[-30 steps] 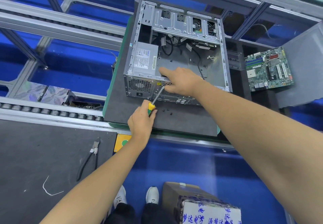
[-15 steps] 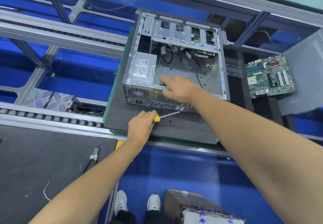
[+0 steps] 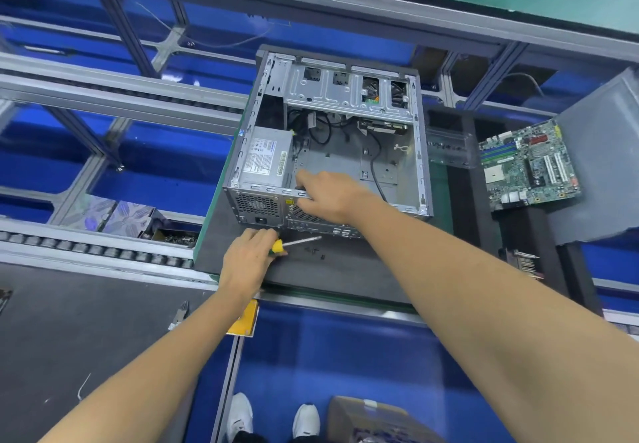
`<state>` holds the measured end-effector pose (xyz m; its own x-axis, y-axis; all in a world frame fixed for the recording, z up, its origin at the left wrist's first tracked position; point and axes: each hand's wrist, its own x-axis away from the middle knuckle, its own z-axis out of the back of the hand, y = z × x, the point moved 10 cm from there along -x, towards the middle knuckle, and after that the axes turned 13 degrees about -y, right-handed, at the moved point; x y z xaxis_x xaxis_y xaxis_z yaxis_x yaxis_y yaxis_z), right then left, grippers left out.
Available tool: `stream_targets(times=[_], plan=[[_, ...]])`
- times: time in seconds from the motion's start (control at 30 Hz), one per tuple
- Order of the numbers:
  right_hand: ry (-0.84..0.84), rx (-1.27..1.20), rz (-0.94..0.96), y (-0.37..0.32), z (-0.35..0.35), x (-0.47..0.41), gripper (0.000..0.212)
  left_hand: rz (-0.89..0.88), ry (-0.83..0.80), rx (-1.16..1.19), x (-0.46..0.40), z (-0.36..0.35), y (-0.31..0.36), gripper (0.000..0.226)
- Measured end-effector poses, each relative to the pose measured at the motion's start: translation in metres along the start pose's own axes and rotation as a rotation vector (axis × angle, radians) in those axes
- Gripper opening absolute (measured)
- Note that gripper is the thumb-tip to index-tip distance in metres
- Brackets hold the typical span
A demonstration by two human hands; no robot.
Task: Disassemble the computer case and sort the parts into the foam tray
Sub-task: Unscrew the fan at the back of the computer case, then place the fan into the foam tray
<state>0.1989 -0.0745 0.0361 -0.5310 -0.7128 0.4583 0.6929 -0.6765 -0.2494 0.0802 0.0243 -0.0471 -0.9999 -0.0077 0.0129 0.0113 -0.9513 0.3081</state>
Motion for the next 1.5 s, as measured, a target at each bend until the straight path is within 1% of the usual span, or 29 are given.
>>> stream_targets(times=[0.1, 0.2, 0.27, 0.33, 0.4, 0.53, 0.63, 0.7, 0.77, 0.83, 0.93, 1.0, 1.07, 1.13, 1.17, 1.2, 1.23, 1.3, 1.33, 1.37, 1.43, 1.47, 1.5], plan=[[0.003, 0.0, 0.016, -0.002, 0.001, 0.002, 0.039, -0.001, -0.011, -0.047, 0.002, 0.003, -0.016, 0.036], [0.009, -0.011, 0.032, -0.004, 0.005, 0.004, 0.032, -0.015, 0.006, -0.204, 0.003, 0.001, -0.021, 0.038], [0.004, -0.05, 0.041, -0.004, 0.007, 0.005, 0.027, -0.033, 0.038, -0.257, -0.001, 0.003, -0.018, 0.035], [-0.003, -0.123, 0.041, -0.002, 0.007, 0.006, 0.024, -0.045, 0.053, -0.283, -0.007, 0.003, -0.016, 0.038], [-0.006, -0.215, 0.018, 0.004, 0.008, 0.005, 0.024, -0.029, 0.081, -0.263, -0.011, 0.006, -0.019, 0.038], [-0.033, -0.369, -0.094, 0.018, 0.007, 0.003, 0.034, -0.015, 0.069, -0.204, -0.008, 0.009, -0.023, 0.043], [-0.043, -0.484, -0.125, 0.025, 0.005, -0.001, 0.034, -0.055, 0.079, -0.161, -0.004, 0.01, -0.022, 0.045], [-0.024, -0.616, -0.15, 0.033, 0.004, -0.002, 0.034, -0.076, 0.106, -0.13, -0.004, 0.011, -0.024, 0.046], [0.016, -0.711, -0.181, 0.041, 0.004, -0.002, 0.035, -0.113, 0.174, -0.107, -0.005, 0.017, -0.019, 0.045], [0.06, -0.739, -0.214, 0.047, 0.006, -0.002, 0.036, -0.186, 0.277, -0.073, -0.006, 0.03, -0.01, 0.037], [0.087, -0.765, -0.245, 0.05, 0.007, -0.001, 0.035, -0.326, 0.502, -0.022, -0.001, 0.068, 0.012, 0.021], [0.098, -0.785, -0.249, 0.051, 0.008, 0.0, 0.033, -0.438, 0.624, -0.015, 0.0, 0.094, 0.029, 0.016], [0.107, -0.803, -0.252, 0.051, 0.01, 0.002, 0.032, -0.502, 0.665, -0.006, -0.01, 0.117, 0.042, 0.012], [0.127, -0.822, -0.255, 0.052, 0.013, 0.004, 0.034, -0.501, 0.614, 0.006, -0.033, 0.137, 0.053, 0.011], [0.137, -0.835, -0.254, 0.053, 0.014, 0.005, 0.035, -0.49, 0.554, 0.013, -0.049, 0.145, 0.058, 0.012], [0.148, -0.845, -0.25, 0.053, 0.015, 0.006, 0.035, -0.477, 0.454, 0.026, -0.068, 0.151, 0.062, 0.017], [0.163, -0.854, -0.243, 0.053, 0.016, 0.007, 0.035, -0.461, 0.307, 0.043, -0.087, 0.15, 0.064, 0.025], [0.215, -0.888, -0.247, 0.057, 0.02, 0.01, 0.03, -0.405, -0.059, 0.083, -0.12, 0.135, 0.066, 0.044], [0.248, -0.916, -0.259, 0.06, 0.022, 0.012, 0.028, -0.374, -0.207, 0.077, -0.129, 0.124, 0.066, 0.049], [0.282, -0.951, -0.272, 0.065, 0.023, 0.014, 0.027, -0.35, -0.302, 0.04, -0.135, 0.115, 0.066, 0.05], [0.353, -1.037, -0.293, 0.075, 0.025, 0.018, 0.029, -0.301, -0.364, 0.025, -0.144, 0.105, 0.066, 0.045], [0.389, -1.094, -0.301, 0.081, 0.025, 0.021, 0.034, -0.268, -0.37, 0.088, -0.149, 0.104, 0.065, 0.042], [0.428, -1.165, -0.305, 0.086, 0.025, 0.024, 0.039, -0.236, -0.379, 0.197, -0.154, 0.104, 0.066, 0.038]])
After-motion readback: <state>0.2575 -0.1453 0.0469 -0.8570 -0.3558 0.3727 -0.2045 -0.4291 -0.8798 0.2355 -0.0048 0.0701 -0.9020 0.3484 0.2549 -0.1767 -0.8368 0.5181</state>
